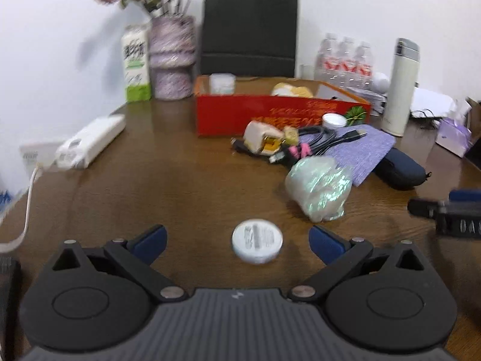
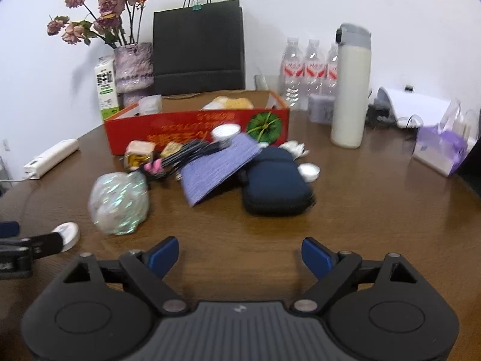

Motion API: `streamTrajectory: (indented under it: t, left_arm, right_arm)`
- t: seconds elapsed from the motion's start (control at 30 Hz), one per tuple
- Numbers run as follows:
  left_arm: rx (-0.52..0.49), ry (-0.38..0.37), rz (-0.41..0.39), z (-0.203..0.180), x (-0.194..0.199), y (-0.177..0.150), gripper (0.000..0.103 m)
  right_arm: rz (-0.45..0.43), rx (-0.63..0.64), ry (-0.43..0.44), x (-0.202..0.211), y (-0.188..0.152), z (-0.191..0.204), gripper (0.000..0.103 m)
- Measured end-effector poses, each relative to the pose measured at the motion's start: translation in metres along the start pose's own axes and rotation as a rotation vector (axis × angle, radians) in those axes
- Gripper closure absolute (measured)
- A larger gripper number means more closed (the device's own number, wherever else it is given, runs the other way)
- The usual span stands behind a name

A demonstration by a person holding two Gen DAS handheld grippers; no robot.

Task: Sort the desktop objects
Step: 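Grasp the white round disc on the table with the left tool, then grasp the navy glasses case with the right tool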

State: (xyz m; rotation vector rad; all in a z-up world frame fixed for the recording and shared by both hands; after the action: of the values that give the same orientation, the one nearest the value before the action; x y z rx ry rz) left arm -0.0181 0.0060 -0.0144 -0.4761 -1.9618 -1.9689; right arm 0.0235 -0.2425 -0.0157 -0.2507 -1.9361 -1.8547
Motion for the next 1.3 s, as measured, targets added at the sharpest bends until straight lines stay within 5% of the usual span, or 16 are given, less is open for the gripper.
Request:
streamTrajectory:
  t: [0.17, 0.4, 0.6, 0.8, 1.03, 1.3]
  left_arm:
    - [-0.078, -0.023, -0.017, -0.008, -0.014, 0.010, 0.018]
    - [-0.064, -0.050, 0.056, 0.001, -0.019, -0.003, 0.026]
    - [-0.034, -0.032, 0.069, 0.009, -0.022, -0.005, 0.063]
    - [-0.011, -0.063, 0.088, 0.005, -0.009, -0.004, 0.063]
    - [-0.030, -0.113, 0.094, -0.004, 0.021, -0.013, 0.062]
    - [-0.048, -0.111, 0.090, -0.007, 0.024, -0.025, 0.049]
  right_arm:
    - [-0.001, 0.005, -0.049, -0.026, 0.025, -0.017, 0.016]
    - [0.088, 0.015, -0.052, -0.088, 0.034, -0.023, 0.025]
    - [0.119, -0.063, -0.018, -0.090, 0.031, -0.030, 0.038]
    - [0.091, 0.028, -0.048, -0.018, 0.015, -0.013, 0.040]
    - [0.177, 0.086, 0.053, 0.056, -0.031, 0.025, 0.038]
    - [0.139, 0.144, 0.107, 0.041, -0.015, 0.050, 0.018]
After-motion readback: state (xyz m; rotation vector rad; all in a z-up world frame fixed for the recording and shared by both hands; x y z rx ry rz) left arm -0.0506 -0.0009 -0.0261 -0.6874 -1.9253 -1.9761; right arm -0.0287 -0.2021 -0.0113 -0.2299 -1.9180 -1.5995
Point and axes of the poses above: each gripper's, at about its wrist camera, not at the fingertips, and x roughly against the way its jaws point, z to its left, y to its top, the point moved 4 cm from there along -x, roughly the way its jaws point, and after that the axes turned 7 degrees about -z, right-handed, at the moved point
